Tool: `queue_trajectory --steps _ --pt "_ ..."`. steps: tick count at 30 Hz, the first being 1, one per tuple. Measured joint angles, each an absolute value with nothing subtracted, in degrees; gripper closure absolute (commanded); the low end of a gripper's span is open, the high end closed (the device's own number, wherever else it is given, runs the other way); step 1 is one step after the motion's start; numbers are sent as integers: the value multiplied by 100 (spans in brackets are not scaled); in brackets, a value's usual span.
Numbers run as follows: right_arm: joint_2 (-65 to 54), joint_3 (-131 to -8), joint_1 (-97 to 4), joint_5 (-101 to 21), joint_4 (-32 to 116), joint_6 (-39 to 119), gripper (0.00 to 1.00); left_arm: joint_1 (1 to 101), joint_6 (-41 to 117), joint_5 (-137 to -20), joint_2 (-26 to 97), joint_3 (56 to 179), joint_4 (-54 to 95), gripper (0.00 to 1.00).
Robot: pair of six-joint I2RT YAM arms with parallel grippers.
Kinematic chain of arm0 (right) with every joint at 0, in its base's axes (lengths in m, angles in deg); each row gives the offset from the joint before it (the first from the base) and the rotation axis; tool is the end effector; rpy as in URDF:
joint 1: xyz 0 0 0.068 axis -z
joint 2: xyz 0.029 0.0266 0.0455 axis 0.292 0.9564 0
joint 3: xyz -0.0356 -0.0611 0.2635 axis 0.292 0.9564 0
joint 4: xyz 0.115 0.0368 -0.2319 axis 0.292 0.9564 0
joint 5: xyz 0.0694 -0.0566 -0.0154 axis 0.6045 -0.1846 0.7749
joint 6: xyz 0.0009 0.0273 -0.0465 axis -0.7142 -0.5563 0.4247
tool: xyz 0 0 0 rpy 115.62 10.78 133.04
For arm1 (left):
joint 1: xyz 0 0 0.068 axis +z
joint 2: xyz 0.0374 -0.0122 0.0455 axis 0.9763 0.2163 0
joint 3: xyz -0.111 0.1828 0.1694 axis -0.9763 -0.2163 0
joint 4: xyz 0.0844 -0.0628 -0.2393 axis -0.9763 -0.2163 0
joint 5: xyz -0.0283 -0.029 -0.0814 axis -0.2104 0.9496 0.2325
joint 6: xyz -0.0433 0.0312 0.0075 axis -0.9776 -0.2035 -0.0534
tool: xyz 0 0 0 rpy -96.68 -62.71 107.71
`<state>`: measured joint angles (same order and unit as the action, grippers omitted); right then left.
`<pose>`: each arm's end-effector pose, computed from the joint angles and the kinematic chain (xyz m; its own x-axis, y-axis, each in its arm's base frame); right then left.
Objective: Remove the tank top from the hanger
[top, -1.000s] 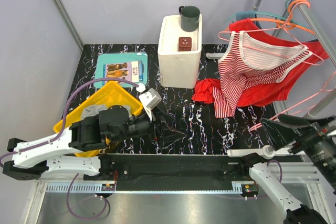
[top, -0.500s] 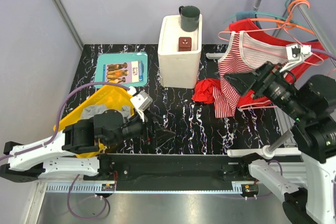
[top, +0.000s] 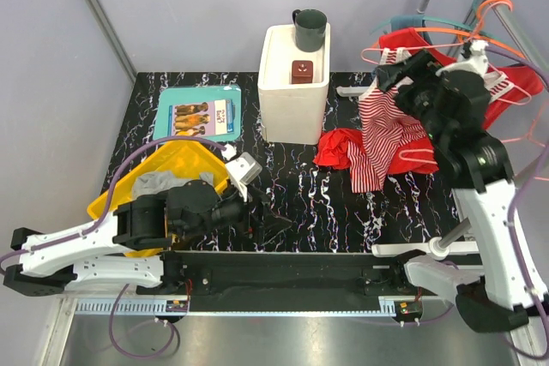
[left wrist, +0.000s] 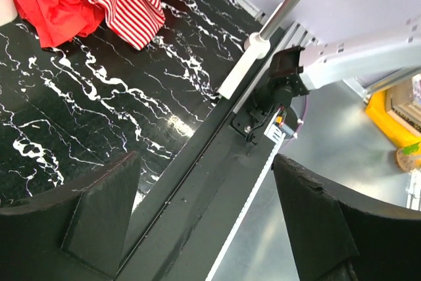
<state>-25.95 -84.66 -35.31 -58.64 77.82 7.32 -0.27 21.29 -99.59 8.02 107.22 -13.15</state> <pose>0.1734 0.0504 0.5056 -0.1654 0.6050 -0.7789 -0.0334 0.7859 0.6175 0.0437 -0.1649 0.3938 -0.4841 0.0635 -0.8727 0.7717 0.5010 -0.3916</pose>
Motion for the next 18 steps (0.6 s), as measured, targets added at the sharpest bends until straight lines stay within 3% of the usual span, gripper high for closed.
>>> queue_trajectory --steps 8,18 --pt "-1312 -8739 -4016 -7066 7446 699 21 -27 2203 -9873 830 10722 -1310 14" --pt "-1022 -8737 -4081 -8146 6609 579 29 -27 2212 -9755 338 10595 -1304 13"
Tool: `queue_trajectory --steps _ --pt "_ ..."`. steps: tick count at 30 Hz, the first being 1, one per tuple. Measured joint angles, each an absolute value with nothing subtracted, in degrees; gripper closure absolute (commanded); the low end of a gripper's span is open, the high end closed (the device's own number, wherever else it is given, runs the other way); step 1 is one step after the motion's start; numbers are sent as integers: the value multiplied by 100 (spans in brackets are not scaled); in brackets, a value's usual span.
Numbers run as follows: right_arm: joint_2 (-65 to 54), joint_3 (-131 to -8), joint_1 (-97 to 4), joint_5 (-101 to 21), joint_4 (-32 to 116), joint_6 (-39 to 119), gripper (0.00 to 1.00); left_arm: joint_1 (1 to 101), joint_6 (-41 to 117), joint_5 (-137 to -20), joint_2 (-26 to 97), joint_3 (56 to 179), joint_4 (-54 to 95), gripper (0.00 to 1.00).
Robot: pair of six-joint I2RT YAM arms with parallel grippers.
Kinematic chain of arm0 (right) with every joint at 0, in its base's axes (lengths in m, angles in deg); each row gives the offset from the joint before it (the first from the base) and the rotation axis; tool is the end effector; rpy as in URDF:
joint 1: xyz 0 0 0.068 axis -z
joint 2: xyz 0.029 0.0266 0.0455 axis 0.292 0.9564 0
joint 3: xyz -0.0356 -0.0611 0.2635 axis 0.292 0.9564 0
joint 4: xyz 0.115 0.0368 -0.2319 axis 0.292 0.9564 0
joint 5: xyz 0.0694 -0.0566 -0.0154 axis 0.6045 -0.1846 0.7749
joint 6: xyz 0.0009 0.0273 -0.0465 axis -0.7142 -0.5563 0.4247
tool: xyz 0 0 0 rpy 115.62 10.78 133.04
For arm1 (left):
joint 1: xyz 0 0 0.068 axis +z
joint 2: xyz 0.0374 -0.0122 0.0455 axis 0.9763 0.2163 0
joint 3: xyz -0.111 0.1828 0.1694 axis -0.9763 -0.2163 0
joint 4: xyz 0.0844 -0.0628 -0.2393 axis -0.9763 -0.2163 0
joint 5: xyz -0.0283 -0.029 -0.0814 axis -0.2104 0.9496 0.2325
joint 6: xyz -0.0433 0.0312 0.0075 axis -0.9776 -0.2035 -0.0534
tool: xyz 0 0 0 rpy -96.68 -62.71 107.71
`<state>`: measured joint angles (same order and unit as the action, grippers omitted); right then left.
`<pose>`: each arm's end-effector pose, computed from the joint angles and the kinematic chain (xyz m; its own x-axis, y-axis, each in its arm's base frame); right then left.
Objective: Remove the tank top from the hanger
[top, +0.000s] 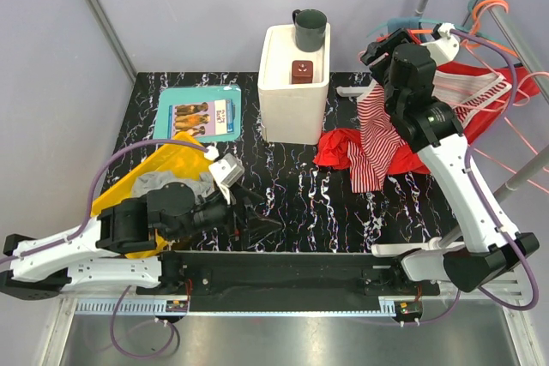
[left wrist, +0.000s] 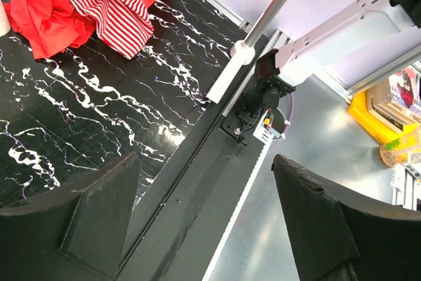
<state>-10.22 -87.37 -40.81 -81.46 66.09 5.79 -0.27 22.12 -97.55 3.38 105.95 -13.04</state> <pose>0.2611 0.0938 0.4850 0.0171 0.6063 -0.7951 0.2061 0.7760 0.5961 0.0382 -0.1451 0.3981 -0.4680 0.0328 -0.8831 0.7963 0.4490 -0.4054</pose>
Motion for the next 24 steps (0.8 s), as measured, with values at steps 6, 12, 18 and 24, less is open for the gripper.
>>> queue_trajectory --steps 6,12,18,24 --pt "-797 -8744 -4084 -8336 6432 489 37 -27 2212 -9703 137 10485 -1312 13" --pt "-733 -8741 -4084 -8546 6414 284 47 -27 2210 -9622 13 10481 -1312 13" --pt "-735 -8741 -4099 -8843 6440 256 48 -27 2210 -9554 -99 10481 -1312 13" --pt "-812 -8741 -4105 -9306 6561 393 48 -27 2210 -9412 -108 10481 -1315 13"
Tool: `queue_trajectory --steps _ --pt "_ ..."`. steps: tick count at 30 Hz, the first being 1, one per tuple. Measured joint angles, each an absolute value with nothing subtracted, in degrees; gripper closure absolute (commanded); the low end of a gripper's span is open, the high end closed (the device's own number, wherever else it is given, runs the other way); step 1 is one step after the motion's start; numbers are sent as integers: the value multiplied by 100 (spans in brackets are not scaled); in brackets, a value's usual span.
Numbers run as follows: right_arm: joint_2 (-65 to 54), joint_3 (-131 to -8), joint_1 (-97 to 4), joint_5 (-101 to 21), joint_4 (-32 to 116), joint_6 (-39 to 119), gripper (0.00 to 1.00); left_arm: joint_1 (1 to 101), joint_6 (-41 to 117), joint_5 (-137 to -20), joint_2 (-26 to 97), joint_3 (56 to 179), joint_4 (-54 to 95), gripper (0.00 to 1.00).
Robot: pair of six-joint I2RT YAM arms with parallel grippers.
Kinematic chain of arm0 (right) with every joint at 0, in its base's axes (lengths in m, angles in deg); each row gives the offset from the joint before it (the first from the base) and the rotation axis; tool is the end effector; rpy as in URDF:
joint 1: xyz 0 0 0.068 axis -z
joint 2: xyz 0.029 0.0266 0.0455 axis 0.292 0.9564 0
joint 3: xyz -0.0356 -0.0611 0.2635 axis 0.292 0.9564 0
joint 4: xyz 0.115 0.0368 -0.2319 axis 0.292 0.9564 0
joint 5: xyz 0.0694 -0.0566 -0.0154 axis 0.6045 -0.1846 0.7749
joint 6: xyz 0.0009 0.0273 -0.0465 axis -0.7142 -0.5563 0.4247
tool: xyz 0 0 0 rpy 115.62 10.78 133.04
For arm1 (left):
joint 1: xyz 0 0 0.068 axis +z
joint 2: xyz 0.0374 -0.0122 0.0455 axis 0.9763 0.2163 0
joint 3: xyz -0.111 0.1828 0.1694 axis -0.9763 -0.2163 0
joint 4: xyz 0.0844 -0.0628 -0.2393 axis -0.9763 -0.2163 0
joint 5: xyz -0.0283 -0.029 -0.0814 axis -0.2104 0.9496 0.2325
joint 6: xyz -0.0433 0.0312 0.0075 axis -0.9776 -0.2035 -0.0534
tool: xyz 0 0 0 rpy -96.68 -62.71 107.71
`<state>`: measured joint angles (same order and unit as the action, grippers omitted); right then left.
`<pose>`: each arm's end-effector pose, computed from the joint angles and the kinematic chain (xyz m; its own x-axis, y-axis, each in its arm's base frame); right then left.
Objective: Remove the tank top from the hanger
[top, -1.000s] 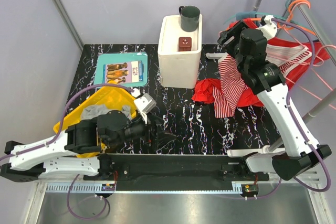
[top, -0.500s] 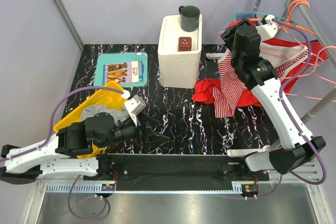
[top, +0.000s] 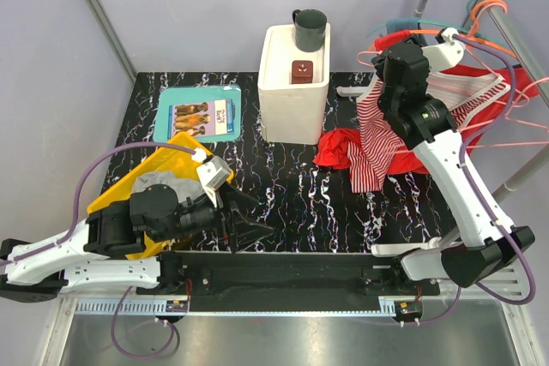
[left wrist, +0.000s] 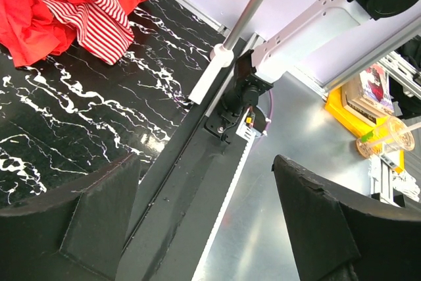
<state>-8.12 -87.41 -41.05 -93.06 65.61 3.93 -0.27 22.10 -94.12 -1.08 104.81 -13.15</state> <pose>0.2712 0.0935 0.4772 0.1332 0.5853 -0.7998 0.3588 0.7238 0.5894 0.0319 -0.1262 0.4008 -0.4676 0.0092 -0.8839 0.8201 0.3777 -0.4299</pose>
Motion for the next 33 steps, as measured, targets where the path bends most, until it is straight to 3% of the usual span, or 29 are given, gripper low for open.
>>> queue_trajectory --steps 14,27,33 --pt "-648 -8938 -4071 -10078 6440 913 49 -27 2208 -9325 -64 10481 -1443 13" --pt "-478 -8730 -3708 -9910 5962 719 68 -27 2212 -9338 -92 10481 -1662 13" --pt "-480 -8492 -3651 -9866 5625 559 83 -27 2219 -9364 -66 10483 -1701 13"
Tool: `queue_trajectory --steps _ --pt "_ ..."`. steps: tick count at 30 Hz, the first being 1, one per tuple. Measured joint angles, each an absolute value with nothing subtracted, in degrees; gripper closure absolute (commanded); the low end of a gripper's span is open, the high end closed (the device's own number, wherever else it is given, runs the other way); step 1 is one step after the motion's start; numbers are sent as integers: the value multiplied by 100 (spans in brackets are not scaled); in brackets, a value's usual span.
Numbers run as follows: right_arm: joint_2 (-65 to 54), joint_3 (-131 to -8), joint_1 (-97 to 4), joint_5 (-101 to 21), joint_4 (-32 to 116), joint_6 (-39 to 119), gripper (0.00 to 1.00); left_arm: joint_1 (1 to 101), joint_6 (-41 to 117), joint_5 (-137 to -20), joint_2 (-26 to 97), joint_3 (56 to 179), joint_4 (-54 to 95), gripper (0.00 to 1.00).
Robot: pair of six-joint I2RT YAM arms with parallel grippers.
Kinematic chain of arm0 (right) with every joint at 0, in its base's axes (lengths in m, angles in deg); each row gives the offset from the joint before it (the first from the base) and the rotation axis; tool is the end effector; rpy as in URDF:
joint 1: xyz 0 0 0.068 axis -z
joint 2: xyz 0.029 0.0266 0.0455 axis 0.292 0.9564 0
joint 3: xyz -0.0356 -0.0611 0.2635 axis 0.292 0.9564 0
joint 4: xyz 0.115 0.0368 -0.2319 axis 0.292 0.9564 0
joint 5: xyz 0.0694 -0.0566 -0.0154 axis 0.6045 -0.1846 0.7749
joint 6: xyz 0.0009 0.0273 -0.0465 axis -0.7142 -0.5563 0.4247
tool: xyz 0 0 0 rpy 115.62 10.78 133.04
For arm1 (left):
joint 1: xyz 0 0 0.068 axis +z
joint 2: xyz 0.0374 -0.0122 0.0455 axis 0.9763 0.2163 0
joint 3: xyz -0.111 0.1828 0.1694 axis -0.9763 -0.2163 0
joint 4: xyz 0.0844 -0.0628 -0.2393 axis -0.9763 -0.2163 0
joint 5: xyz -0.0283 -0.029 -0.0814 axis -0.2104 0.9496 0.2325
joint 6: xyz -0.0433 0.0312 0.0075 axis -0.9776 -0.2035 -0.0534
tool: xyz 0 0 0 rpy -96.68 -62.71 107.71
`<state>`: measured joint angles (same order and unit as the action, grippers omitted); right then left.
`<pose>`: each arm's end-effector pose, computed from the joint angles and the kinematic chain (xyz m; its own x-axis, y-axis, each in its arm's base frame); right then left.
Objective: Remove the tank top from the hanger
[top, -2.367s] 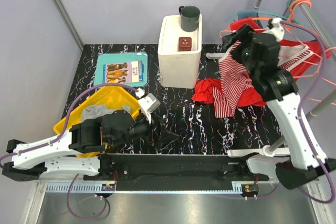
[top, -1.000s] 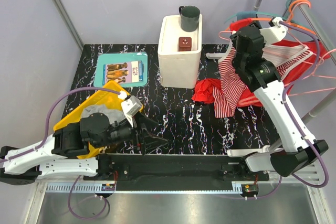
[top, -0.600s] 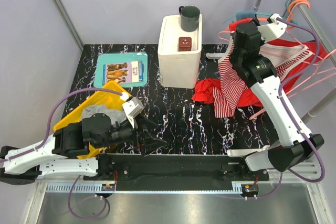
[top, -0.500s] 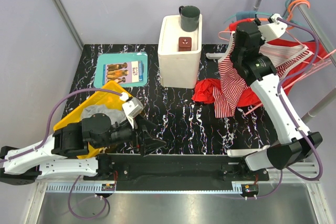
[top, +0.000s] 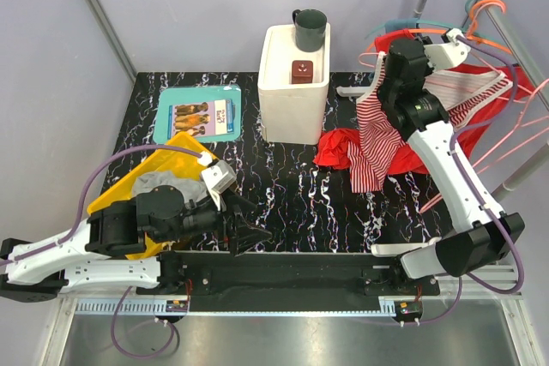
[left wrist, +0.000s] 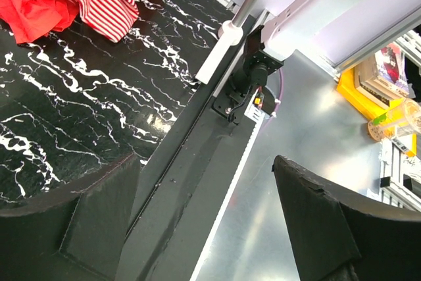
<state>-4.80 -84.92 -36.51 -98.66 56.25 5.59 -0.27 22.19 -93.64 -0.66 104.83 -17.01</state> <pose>0.3015 0.0777 0.4631 0.2705 0.5384 -0.7981 0.4500 0.6622 0.5992 0.0317 -0.1267 0.3929 -0.4814 0.0772 -0.8731 0.8166 0.4015 -0.4147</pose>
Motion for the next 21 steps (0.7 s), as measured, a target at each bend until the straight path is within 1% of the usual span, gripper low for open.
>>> queue_trajectory --steps 1,4,5,7,15,21 --pt "-480 -8477 -3646 -9857 5608 503 87 -27 2219 -9373 -64 10483 -1717 13" --pt "-497 -8414 -3640 -9774 5579 350 92 -27 2219 -9401 -57 10483 -1767 13" --pt "-517 -8383 -3640 -9746 5579 304 97 -27 2219 -9412 -60 10483 -1789 13" --pt "-576 -8331 -3640 -9643 5586 251 99 -27 2219 -9423 -84 10483 -1835 13" --pt "-1168 -8208 -3710 -9195 5619 96 100 -27 2236 -9419 -81 10499 -1854 14" --pt "-1778 -7996 -4049 -9013 5640 -79 100 -27 2243 -9419 -40 10527 -1870 14"
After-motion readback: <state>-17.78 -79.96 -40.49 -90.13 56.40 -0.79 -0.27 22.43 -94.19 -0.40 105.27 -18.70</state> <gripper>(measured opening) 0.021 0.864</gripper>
